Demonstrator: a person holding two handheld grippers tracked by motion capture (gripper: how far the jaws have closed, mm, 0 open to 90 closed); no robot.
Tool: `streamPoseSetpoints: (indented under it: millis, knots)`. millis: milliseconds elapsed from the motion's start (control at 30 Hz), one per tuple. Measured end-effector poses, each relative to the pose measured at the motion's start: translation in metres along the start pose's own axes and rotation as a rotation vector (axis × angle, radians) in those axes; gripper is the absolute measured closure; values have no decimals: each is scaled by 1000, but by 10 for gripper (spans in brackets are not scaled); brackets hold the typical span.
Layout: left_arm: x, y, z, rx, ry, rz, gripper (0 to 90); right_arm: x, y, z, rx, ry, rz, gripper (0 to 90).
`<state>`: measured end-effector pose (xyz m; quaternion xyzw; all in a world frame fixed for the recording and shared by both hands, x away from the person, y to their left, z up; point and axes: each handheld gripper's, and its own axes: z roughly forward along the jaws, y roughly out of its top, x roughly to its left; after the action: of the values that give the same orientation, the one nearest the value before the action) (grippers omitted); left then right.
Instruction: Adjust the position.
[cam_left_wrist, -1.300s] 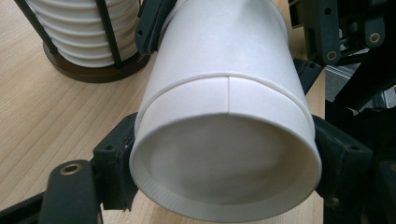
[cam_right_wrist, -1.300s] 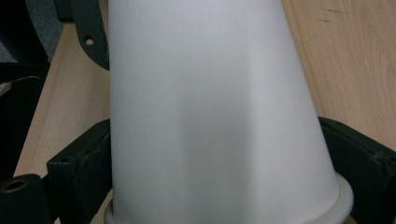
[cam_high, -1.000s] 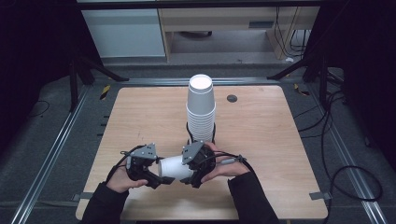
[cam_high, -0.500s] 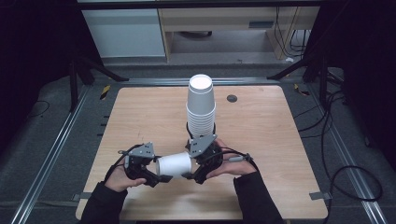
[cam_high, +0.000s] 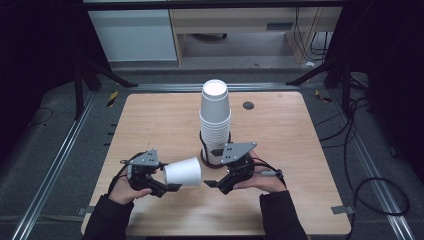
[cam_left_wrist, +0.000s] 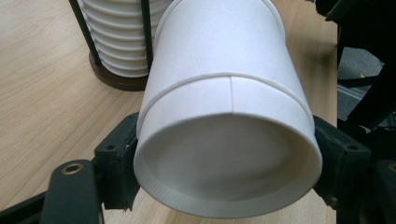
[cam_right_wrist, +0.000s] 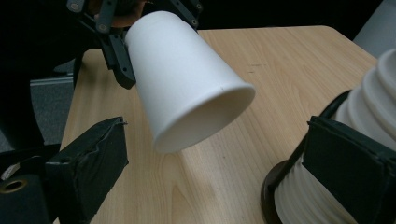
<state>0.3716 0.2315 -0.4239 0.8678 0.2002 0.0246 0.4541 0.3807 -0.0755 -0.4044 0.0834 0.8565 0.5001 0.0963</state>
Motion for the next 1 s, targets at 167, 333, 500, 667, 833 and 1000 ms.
streamPoseSetpoints:
  millis: [167, 333, 500, 667, 833, 1000]
  knots:
    - [-2, 3, -9, -53, -2, 9, 228, 1, -10, -4, -28, -7, 50, 64]
    - [-6, 8, -19, -145, -35, 26, 227, 4, -21, -4, -64, 14, 97, 63]
    - [-12, 13, -22, -209, -91, 42, 227, 10, -27, 0, -124, 66, 130, 63]
    - [-17, 15, -17, -212, -122, 52, 226, 15, -29, 7, -151, 103, 141, 59]
    - [-21, 16, -9, -195, -144, 64, 227, 17, -30, 14, -165, 131, 153, 60]
    - [-24, 16, 0, -164, -168, 77, 227, 18, -31, 19, -174, 161, 157, 60]
